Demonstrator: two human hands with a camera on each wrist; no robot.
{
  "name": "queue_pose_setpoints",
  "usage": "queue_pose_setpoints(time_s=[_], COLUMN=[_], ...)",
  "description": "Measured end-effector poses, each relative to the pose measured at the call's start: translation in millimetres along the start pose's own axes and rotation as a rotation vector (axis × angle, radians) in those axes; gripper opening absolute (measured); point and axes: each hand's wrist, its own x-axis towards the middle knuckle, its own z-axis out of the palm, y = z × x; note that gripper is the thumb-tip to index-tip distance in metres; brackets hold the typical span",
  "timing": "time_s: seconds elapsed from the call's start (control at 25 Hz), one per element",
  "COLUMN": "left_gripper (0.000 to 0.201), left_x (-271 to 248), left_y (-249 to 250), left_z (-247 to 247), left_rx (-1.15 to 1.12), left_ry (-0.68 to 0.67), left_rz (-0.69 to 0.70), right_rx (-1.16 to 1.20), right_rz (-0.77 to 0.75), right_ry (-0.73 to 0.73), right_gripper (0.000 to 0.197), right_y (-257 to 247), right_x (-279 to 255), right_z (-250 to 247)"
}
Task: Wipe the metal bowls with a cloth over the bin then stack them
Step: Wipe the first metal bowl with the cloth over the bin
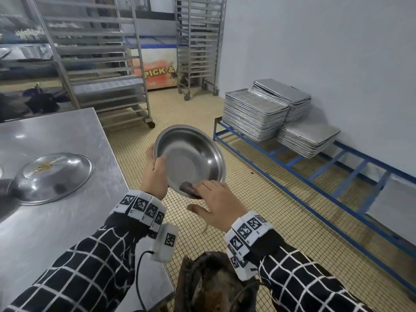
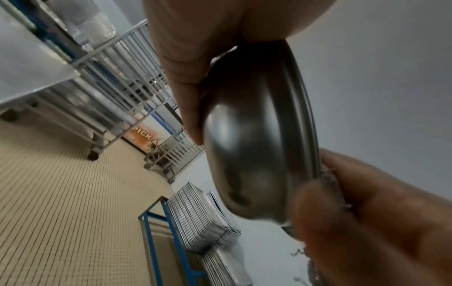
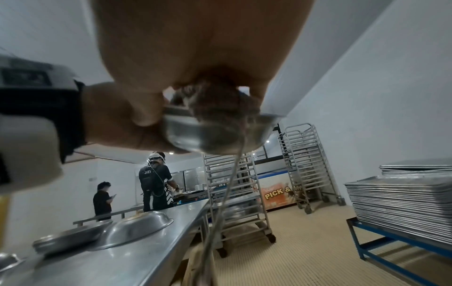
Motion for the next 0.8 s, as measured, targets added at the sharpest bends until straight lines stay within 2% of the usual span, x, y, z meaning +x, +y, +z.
queue_pose_setpoints(time_s=[0.12, 0.2, 0.28, 0.32, 0.36, 0.44, 0.48, 0.6, 0.72, 0.8], left_gripper=[0.057, 0.062, 0.044, 0.030, 0.027, 0.041, 0.041, 0.029, 0.030, 0.031], left_x=[-0.8, 5.1, 10.5, 9.9, 7.9, 1.5, -0.4, -3.7, -2.1, 0.9], left_y=[-3.8, -5.1, -8.5, -8.9, -9.6, -16.3, -20.9, -26.7, -26.6, -23.7], left_z=[4.6, 5.6, 5.2, 4.5, 2.8, -0.4, -2.3, 1.8, 12.1, 18.5], left_rx=[-0.119, -0.149, -0.030, 0.087, 0.203, 0.351, 0.397, 0.511, 0.665, 0.595], left_ry=[-0.019, -0.057, -0.106, -0.131, -0.161, -0.214, -0.222, -0.223, -0.188, -0.118], left_rz=[-0.197, -0.270, -0.212, -0.142, -0.053, 0.116, 0.167, 0.174, 0.165, 0.125], right_rx=[0.037, 0.152, 0.242, 0.276, 0.321, 0.406, 0.430, 0.434, 0.233, 0.255], right_rz=[-0.080, -0.083, -0.042, -0.013, 0.024, 0.097, 0.124, 0.204, 0.291, 0.395], right_ry=[0.166, 0.174, 0.178, 0.193, 0.208, 0.230, 0.242, 0.296, 0.362, 0.473], right_gripper=[0.031, 0.023, 0.018, 0.018, 0.018, 0.019, 0.021, 0.021, 0.017, 0.024], right_y=[12.2, 19.8, 25.5, 27.9, 31.3, 39.9, 43.6, 55.4, 59.9, 58.7], right_x=[-2.9, -2.2, -1.8, -2.3, -2.6, -1.8, -1.6, 1.8, 4.1, 0.6], right_z=[-3.5, -12.5, -24.2, -30.7, -37.8, -48.1, -50.2, -44.1, -27.2, -18.7])
